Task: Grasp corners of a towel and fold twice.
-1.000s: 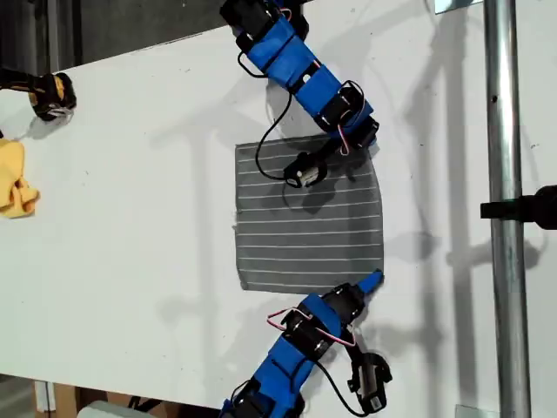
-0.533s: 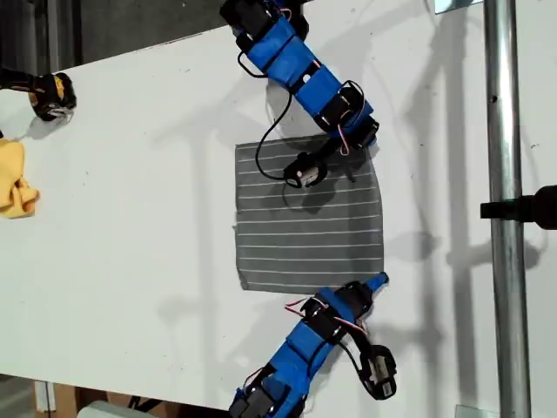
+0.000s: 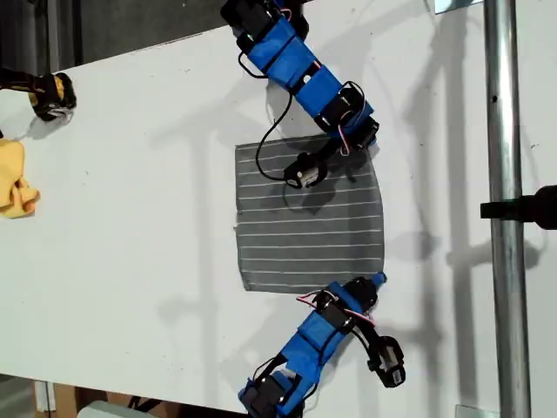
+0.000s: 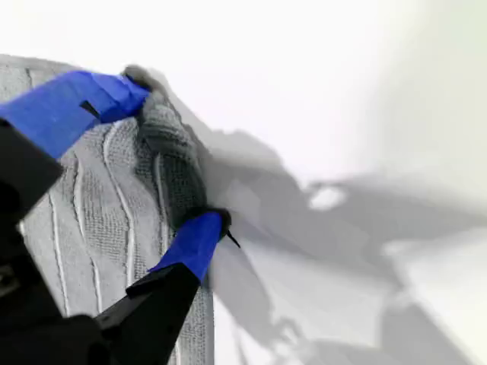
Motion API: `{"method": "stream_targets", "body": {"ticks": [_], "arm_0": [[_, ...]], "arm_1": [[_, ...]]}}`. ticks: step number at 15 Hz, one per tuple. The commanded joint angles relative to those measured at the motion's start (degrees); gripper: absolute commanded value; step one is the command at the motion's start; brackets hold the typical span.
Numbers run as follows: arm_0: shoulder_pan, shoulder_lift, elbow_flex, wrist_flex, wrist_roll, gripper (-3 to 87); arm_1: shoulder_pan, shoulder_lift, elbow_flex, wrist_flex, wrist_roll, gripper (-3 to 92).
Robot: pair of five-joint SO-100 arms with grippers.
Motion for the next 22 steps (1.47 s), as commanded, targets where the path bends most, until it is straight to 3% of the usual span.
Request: {"method": "stream_targets", "body": {"ticks": [1, 2, 3, 8, 12, 16, 22], "arm_0": [[-1.2, -0.4, -0.8, 1.0, -1.0, 10.4], [-1.2, -0.4, -2.5, 3.8, -1.8, 1.5], [-1.4, -0.2, -3.5, 5.4, -1.1, -1.0], [-0.9, 1.0, -8.4, 12.7, -1.6, -1.1], [3.0, 5.7, -13.0, 12.8, -0.6, -1.1], [7.4, 11.5, -13.4, 7.0, 2.0, -1.1], [0.7, 15.8, -10.7, 14.1, 2.1, -1.2]], "arm_1": [[1.0, 0.9, -2.0, 0.5, -0.6, -0.2], [1.1, 0.9, -2.1, 0.5, -0.6, -0.2], [1.1, 0.9, -2.1, 0.6, -0.6, -0.2], [0.8, 0.3, -6.9, 4.6, -2.2, -0.2], [-4.7, 0.3, -16.3, 11.5, -1.4, -0.2], [-8.3, 0.6, -22.9, 13.9, -1.8, -0.2], [1.4, 7.6, -18.1, 14.7, -6.2, -0.2]]}}
